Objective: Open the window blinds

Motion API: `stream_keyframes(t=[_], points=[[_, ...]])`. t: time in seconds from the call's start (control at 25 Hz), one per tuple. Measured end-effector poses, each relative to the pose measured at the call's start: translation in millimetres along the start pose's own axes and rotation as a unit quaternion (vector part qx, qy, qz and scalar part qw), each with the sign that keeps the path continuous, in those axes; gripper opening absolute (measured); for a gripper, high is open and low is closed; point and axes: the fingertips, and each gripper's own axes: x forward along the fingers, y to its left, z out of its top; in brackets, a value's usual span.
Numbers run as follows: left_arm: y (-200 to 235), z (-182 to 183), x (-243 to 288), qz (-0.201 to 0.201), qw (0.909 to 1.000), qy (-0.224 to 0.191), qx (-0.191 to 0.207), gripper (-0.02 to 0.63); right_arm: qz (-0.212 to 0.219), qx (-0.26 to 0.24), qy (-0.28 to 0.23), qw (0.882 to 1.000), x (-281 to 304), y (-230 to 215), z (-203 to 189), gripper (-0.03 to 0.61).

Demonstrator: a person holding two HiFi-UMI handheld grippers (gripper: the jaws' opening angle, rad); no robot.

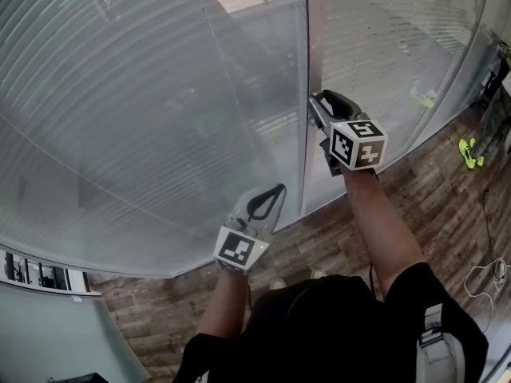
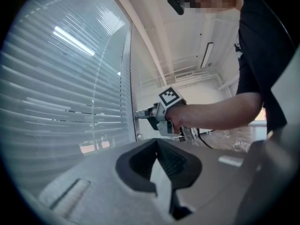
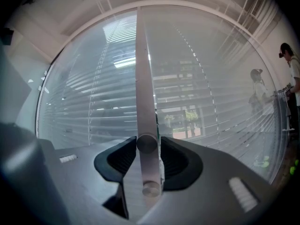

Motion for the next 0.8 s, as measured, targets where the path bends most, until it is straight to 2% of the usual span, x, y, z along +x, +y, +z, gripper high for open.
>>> stream_keyframes(t=[0.24, 0.32, 0.44, 0.52, 0.64, 0.8], points=[[5, -3, 0, 0.003, 0.9998, -0.013, 0.013, 0.003, 0.005, -0.057, 0.009, 0.998, -7, -1, -3, 0.207], [3, 4, 2, 0.0, 0.9998, -0.017, 0.011, 0.004, 0.007, -0.105, 0.015, 0.994, -8, 0, -3, 0.21], [-1, 6, 5, -0.005, 0.9999, -0.014, 0.005, 0.003, 0.01, -0.186, 0.023, 0.982, -10, 7, -3, 0.21], [-2, -1, 4, -0.005, 1.0, 0.0, 0.004, 0.005, 0.009, -0.253, 0.028, 0.967, -11, 16, 0, 0.21], [-3, -4, 6, -0.007, 1.0, 0.004, 0.003, 0.005, -0.003, -0.357, 0.043, 0.933, -15, 21, 7, 0.21], [-2, 1, 4, -0.003, 1.0, -0.006, -0.003, 0.004, -0.006, -0.441, 0.051, 0.896, -14, 29, 10, 0.21]])
